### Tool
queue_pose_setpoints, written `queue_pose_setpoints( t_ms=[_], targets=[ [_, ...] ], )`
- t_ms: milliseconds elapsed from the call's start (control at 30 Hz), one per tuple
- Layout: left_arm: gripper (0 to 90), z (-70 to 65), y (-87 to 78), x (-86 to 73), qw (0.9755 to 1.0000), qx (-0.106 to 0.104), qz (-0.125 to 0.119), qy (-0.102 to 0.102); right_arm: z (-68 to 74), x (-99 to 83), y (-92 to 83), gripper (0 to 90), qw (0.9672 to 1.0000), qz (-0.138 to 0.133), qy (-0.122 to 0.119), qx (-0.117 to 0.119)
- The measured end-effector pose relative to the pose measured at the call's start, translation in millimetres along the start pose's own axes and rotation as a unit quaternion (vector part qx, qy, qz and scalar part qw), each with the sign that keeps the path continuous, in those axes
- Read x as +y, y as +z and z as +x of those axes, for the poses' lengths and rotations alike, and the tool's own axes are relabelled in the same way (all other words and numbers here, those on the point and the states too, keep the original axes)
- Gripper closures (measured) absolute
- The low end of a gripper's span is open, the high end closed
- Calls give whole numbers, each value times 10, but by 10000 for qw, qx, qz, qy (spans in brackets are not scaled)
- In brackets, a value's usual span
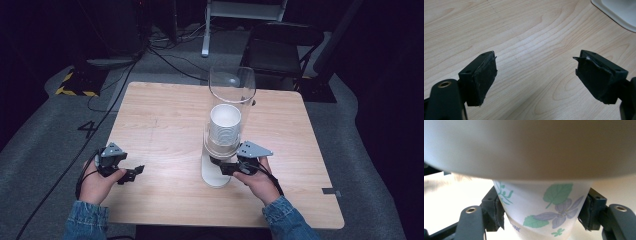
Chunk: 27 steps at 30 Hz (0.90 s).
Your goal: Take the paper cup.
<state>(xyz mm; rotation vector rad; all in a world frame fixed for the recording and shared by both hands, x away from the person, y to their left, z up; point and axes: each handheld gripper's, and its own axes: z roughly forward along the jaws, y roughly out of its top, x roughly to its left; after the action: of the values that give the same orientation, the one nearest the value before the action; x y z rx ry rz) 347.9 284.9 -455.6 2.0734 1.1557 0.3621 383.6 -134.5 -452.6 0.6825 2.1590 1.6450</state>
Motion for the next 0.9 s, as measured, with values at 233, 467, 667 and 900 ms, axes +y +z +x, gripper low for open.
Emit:
queue_pose_setpoints(
  t_ms=[233, 467, 667, 900],
  targets=[
    [165, 0, 0, 0, 10000, -2, -1, -2, 21, -2, -10, 336, 9999, 48, 127, 10],
    [165, 3, 4, 2, 10000, 9, -1, 1, 29, -12, -12, 335, 9999, 17, 144, -9],
    [165, -5, 4, 8, 10000, -2, 22, -13, 37, -26, -6, 339, 9996, 123, 252, 49],
    [165, 8, -5, 14, 10000, -9, -23, -35, 15, -185, 41, 336, 9985, 526, 167, -9]
  ],
)
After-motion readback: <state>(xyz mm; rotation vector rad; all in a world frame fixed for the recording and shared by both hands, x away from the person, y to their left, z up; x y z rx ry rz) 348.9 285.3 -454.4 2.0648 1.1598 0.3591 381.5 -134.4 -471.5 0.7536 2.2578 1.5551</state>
